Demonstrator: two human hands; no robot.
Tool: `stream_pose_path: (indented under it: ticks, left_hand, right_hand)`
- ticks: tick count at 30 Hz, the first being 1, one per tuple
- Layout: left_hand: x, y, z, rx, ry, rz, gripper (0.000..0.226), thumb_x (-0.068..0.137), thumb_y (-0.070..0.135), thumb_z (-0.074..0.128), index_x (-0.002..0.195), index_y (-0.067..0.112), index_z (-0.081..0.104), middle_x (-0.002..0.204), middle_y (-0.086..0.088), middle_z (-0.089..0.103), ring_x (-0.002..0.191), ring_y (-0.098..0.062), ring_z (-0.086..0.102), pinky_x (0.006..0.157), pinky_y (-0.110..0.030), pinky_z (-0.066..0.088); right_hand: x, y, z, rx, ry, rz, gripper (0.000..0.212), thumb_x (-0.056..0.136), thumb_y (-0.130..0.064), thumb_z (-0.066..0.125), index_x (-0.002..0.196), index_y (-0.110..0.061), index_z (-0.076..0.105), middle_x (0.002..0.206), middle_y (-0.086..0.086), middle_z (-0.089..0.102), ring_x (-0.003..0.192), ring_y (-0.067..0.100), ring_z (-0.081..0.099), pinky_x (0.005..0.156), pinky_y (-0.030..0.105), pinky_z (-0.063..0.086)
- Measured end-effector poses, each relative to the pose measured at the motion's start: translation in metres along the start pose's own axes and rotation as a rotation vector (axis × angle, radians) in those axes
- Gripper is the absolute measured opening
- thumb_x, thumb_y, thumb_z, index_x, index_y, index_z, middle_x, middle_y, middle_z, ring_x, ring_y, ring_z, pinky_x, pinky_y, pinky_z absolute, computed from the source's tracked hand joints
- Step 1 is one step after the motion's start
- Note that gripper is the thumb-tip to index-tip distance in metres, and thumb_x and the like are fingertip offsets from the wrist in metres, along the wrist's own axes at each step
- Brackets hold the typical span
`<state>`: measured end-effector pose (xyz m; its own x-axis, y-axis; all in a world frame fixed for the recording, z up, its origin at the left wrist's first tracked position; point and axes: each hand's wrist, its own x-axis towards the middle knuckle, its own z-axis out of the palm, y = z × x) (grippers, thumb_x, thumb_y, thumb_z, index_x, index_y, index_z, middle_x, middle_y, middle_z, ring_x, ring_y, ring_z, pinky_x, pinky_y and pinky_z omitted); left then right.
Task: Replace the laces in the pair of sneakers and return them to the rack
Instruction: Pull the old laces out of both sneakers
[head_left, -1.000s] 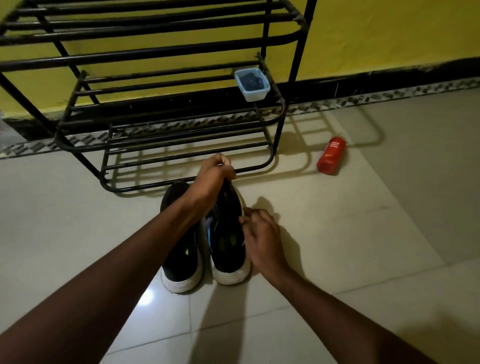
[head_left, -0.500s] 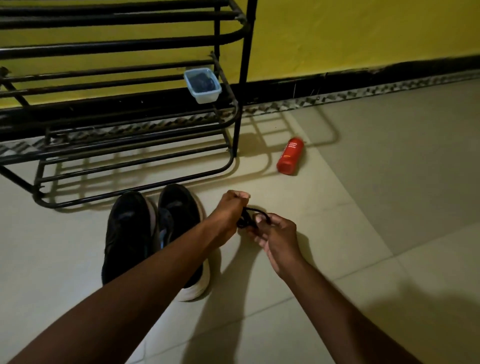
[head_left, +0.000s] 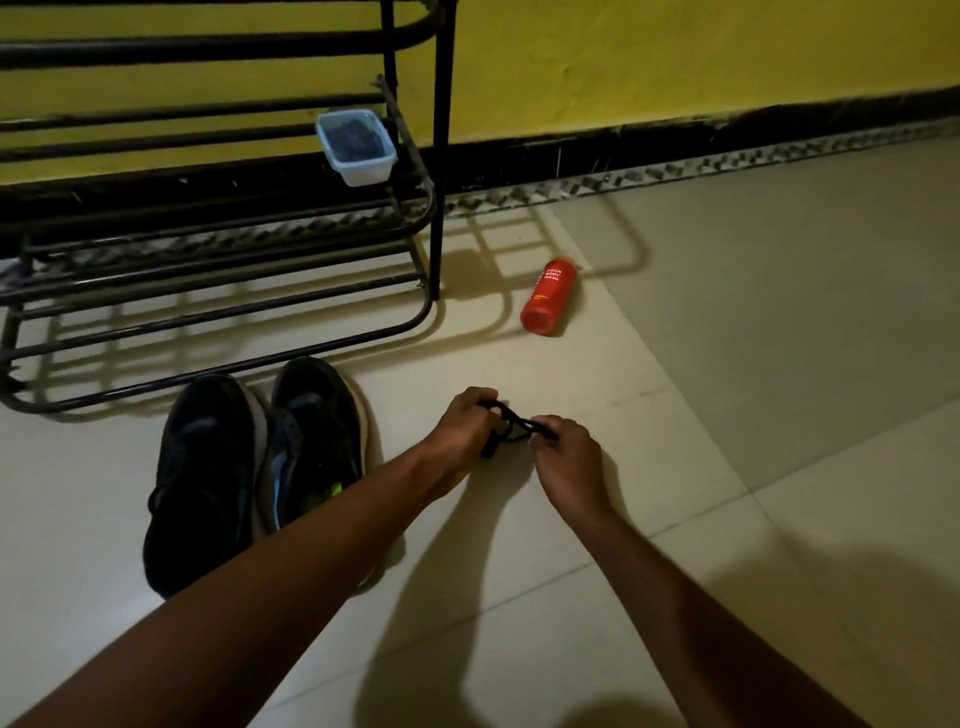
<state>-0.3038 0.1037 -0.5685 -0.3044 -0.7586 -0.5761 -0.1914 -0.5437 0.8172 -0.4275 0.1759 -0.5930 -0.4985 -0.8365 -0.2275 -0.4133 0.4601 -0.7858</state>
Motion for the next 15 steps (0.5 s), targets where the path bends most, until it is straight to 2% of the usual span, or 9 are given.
stream_pose_path:
  ticks: [1,3,5,6,7,9,10,12,15]
  left_hand:
    - [-0.002,-0.002,0.0,0.031,-0.017,0.018,0.037,0.099,-0.003,0.044,0.133,0.009,0.052,0.108,-0.003,0.061,0.09,-0.014,0.058,0.072,-0.025,0.047]
    - [-0.005,-0.006,0.0,0.095,-0.05,0.059,0.04,0.099,-0.001,0.044,0.138,0.009,0.049,0.109,-0.005,0.064,0.09,-0.015,0.061,0.073,-0.023,0.049]
    - [-0.011,-0.012,0.001,0.194,-0.079,0.11,0.046,0.103,0.01,0.045,0.149,0.015,0.039,0.129,-0.008,0.058,0.116,-0.022,0.059,0.097,-0.033,0.05]
    - [-0.014,-0.012,0.0,0.241,-0.081,0.138,0.047,0.105,0.014,0.045,0.151,0.017,0.035,0.137,-0.006,0.053,0.127,-0.022,0.052,0.11,-0.037,0.043]
    - [-0.018,-0.013,-0.001,0.282,-0.075,0.165,0.044,0.106,0.014,0.045,0.149,0.018,0.037,0.139,-0.004,0.05,0.13,-0.019,0.049,0.114,-0.038,0.037]
    - [-0.022,-0.013,-0.006,0.357,-0.059,0.226,0.026,0.106,0.011,0.045,0.129,0.02,0.049,0.13,-0.003,0.054,0.125,-0.017,0.052,0.112,-0.037,0.037]
    - [-0.023,-0.013,-0.01,0.409,-0.045,0.249,0.023,0.105,0.014,0.047,0.128,0.019,0.049,0.133,-0.006,0.054,0.129,-0.021,0.051,0.113,-0.038,0.038]
    - [-0.03,-0.011,-0.021,0.558,0.025,0.293,0.046,0.105,0.025,0.05,0.147,0.012,0.04,0.151,-0.009,0.044,0.14,-0.025,0.043,0.116,-0.036,0.034]
    - [-0.052,-0.006,-0.038,0.665,0.161,0.45,0.046,0.102,0.026,0.055,0.145,0.013,0.045,0.149,-0.006,0.048,0.137,-0.022,0.046,0.113,-0.039,0.04]
  right_hand:
    - [0.0,0.001,-0.001,-0.065,0.003,-0.048,0.027,0.094,-0.006,0.058,0.118,-0.006,0.07,0.116,0.009,0.068,0.11,0.023,0.062,0.089,0.021,0.041]
    - [-0.001,0.004,-0.001,-0.177,-0.006,-0.138,0.027,0.093,-0.008,0.06,0.117,-0.003,0.069,0.117,0.013,0.066,0.111,0.03,0.06,0.095,0.03,0.044]
    - [0.0,0.007,0.0,-0.253,-0.021,-0.164,0.031,0.09,-0.012,0.063,0.119,-0.004,0.068,0.118,0.014,0.065,0.111,0.034,0.059,0.096,0.039,0.048]
    - [0.0,0.009,0.0,-0.277,-0.028,-0.175,0.036,0.087,-0.014,0.065,0.123,-0.005,0.066,0.121,0.012,0.064,0.113,0.034,0.058,0.097,0.041,0.048]
    - [-0.001,0.009,-0.001,-0.296,-0.025,-0.181,0.042,0.085,-0.016,0.067,0.126,-0.007,0.064,0.124,0.01,0.062,0.116,0.033,0.056,0.099,0.042,0.047]
    - [-0.004,0.007,-0.004,-0.333,0.01,-0.182,0.049,0.083,-0.019,0.069,0.131,-0.012,0.062,0.132,0.004,0.059,0.122,0.029,0.052,0.103,0.044,0.043]
    - [-0.006,0.007,-0.005,-0.339,0.04,-0.185,0.049,0.083,-0.019,0.069,0.132,-0.014,0.062,0.134,0.002,0.058,0.125,0.027,0.05,0.104,0.045,0.041]
    - [-0.01,0.003,-0.006,-0.312,0.101,-0.215,0.048,0.083,-0.018,0.069,0.13,-0.015,0.063,0.134,0.0,0.059,0.127,0.023,0.05,0.105,0.048,0.039]
    - [-0.021,-0.006,-0.001,-0.228,0.151,-0.27,0.043,0.082,-0.013,0.069,0.125,-0.016,0.066,0.13,-0.002,0.062,0.124,0.021,0.054,0.104,0.042,0.038]
